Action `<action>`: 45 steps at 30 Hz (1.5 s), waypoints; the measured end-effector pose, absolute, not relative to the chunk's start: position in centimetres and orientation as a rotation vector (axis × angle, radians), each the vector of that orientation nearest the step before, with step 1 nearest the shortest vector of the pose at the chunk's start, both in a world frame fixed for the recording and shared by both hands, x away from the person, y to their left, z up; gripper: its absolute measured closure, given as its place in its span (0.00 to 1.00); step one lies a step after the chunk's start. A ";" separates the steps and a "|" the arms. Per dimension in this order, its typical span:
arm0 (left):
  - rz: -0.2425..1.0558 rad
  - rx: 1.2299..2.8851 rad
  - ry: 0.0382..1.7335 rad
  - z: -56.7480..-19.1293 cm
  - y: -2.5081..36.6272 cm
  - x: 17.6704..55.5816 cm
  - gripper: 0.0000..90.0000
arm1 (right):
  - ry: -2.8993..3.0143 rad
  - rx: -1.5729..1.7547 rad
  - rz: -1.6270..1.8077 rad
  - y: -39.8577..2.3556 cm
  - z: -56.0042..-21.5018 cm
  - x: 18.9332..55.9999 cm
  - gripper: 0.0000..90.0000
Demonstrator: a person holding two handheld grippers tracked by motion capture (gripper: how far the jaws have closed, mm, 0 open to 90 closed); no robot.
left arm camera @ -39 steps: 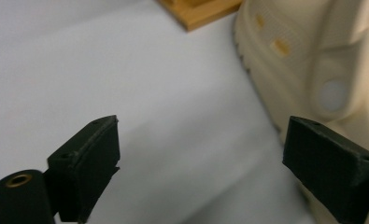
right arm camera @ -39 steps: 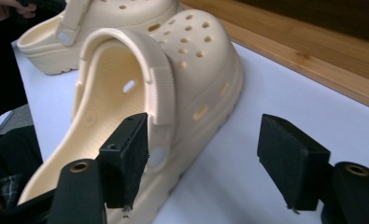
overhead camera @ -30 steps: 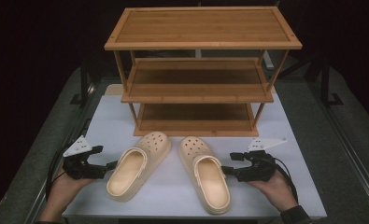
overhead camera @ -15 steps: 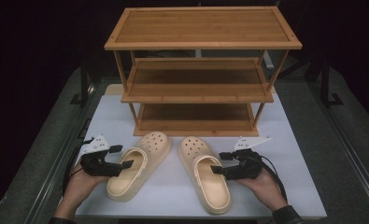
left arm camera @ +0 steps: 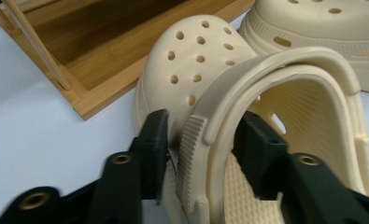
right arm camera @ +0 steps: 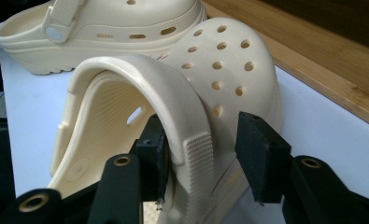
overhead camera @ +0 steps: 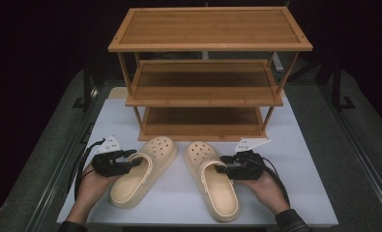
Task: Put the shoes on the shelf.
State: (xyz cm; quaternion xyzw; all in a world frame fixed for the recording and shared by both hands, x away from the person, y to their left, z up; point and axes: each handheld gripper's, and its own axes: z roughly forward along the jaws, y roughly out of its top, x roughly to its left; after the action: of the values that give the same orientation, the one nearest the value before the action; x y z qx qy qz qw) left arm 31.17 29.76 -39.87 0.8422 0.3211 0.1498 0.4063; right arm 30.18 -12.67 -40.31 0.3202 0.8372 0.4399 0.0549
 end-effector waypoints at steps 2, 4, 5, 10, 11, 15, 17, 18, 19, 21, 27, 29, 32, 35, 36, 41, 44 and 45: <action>0.386 2.125 0.813 -39.8 29.9 31.1 0.71 | 2.538 0.961 1.327 -12.6 -40.2 30.0 0.66; 0.390 2.129 0.815 -39.8 29.9 31.1 0.73 | 2.533 0.945 1.312 -12.6 -40.1 29.9 0.69; 0.403 2.135 0.814 -39.7 29.8 31.0 0.73 | 2.532 0.942 1.312 -12.6 -40.1 29.9 0.70; 0.429 2.140 0.816 -39.6 29.6 30.9 0.78 | 2.524 0.917 1.296 -12.7 -39.8 29.7 0.76; 0.434 2.142 0.816 -39.6 29.6 30.9 0.78 | 2.522 0.914 1.293 -12.8 -39.8 29.7 0.78; 0.471 2.154 0.818 -39.5 29.5 30.7 0.81 | 2.492 0.906 1.279 -13.2 -39.5 29.6 0.83; 0.483 2.164 0.815 -39.4 29.5 30.7 0.82 | 2.479 0.911 1.278 -13.6 -39.4 29.7 0.85; 0.490 2.165 0.817 -39.4 29.4 30.7 0.83 | 2.474 0.916 1.278 -13.7 -39.3 29.7 0.85; 0.496 2.166 0.818 -39.4 29.4 30.7 0.83 | 2.468 0.921 1.279 -13.9 -39.3 29.8 0.85; 0.495 2.163 0.821 -39.4 29.3 30.6 0.83 | 2.463 0.926 1.282 -14.2 -39.2 29.9 0.86; 0.504 2.142 0.820 -38.8 28.8 30.4 0.84 | 2.452 0.937 1.277 -14.7 -38.8 29.9 0.86; 0.509 2.139 0.808 -38.4 28.6 30.3 0.84 | 2.442 0.944 1.274 -15.0 -38.6 29.9 0.86; 0.515 2.120 0.803 -37.9 28.1 30.3 0.84 | 2.422 0.957 1.265 -15.6 -38.4 29.9 0.86; 0.511 2.110 0.785 -37.5 27.4 30.6 0.84 | 2.401 0.965 1.263 -16.3 -38.0 30.1 0.86; 0.512 2.112 0.783 -37.4 27.1 30.7 0.84 | 2.391 0.970 1.265 -16.6 -37.8 30.2 0.86; 0.517 2.101 0.784 -37.2 25.7 31.6 0.84 | 2.342 0.994 1.258 -18.1 -37.1 30.9 0.86; 0.526 2.093 0.791 -37.2 24.9 32.3 0.84 | 2.319 1.008 1.249 -18.7 -36.9 31.7 0.86; 0.531 2.092 0.793 -37.2 24.7 32.5 0.84 | 2.312 1.015 1.245 -18.9 -36.8 32.0 0.86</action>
State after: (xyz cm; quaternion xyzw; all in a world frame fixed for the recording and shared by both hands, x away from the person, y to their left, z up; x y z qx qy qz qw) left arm 32.52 24.67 -37.22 0.8302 0.3147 0.2106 0.4090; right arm 32.00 -18.87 -36.82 0.3558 0.8103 0.4365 0.1622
